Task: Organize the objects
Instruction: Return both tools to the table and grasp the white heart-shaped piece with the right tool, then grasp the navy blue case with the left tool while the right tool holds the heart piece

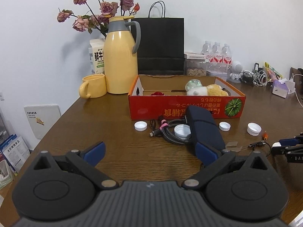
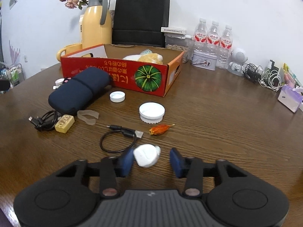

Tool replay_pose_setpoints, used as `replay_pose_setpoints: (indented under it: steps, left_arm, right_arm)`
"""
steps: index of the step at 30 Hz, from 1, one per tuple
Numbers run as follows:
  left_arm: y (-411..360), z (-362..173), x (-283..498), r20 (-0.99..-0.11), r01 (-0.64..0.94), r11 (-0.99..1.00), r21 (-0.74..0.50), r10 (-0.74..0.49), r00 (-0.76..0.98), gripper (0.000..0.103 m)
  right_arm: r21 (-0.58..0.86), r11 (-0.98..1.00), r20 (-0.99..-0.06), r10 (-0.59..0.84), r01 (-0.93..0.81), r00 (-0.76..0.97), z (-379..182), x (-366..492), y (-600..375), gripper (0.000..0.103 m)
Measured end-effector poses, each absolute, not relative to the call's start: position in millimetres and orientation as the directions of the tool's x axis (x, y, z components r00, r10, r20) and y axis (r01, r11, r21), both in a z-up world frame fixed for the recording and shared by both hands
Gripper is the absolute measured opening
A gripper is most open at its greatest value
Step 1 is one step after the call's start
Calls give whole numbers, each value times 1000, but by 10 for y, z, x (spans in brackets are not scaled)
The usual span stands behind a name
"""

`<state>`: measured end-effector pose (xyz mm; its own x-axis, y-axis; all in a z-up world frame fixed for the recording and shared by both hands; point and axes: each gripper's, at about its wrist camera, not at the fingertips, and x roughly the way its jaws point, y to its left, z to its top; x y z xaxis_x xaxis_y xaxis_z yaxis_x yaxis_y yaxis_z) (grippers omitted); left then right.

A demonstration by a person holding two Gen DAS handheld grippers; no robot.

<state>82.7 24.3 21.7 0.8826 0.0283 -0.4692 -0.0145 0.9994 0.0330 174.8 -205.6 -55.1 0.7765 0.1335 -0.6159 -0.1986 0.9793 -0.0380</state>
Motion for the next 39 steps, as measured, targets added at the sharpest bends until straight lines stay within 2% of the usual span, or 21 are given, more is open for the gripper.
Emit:
replay_pose_setpoints:
  steps: [2, 8, 19, 23, 30, 39]
  left_arm:
    - [247, 206, 832, -473, -16, 999, 33, 30, 881, 103]
    - [236, 189, 857, -477, -16, 999, 33, 30, 878, 103]
    - [-108, 191, 1157, -485, 8, 1000, 23, 4, 875, 103]
    - [-338, 148, 1318, -471, 1, 998, 63, 29, 882, 103]
    - [-669, 15, 1686, -496, 4, 994, 113, 53, 867, 103]
    - [-1003, -253, 2040, -524, -12, 981, 191, 112, 844, 103]
  right_arm:
    - [-16, 979, -610, 152, -204, 778, -560, 1750, -2063, 26]
    - [-23, 978, -584, 157, -209, 796, -533, 1704, -2038, 26]
    - [-12, 975, -457, 193, -224, 868, -219, 1904, -1879, 26]
    - [-6, 970, -430, 215, -241, 877, -152, 2087, -1747, 26]
    - [-4, 975, -374, 203, -220, 905, -52, 2424, -1656, 26]
    - [11, 986, -378, 156, -164, 913, -236, 2574, -1769, 26]
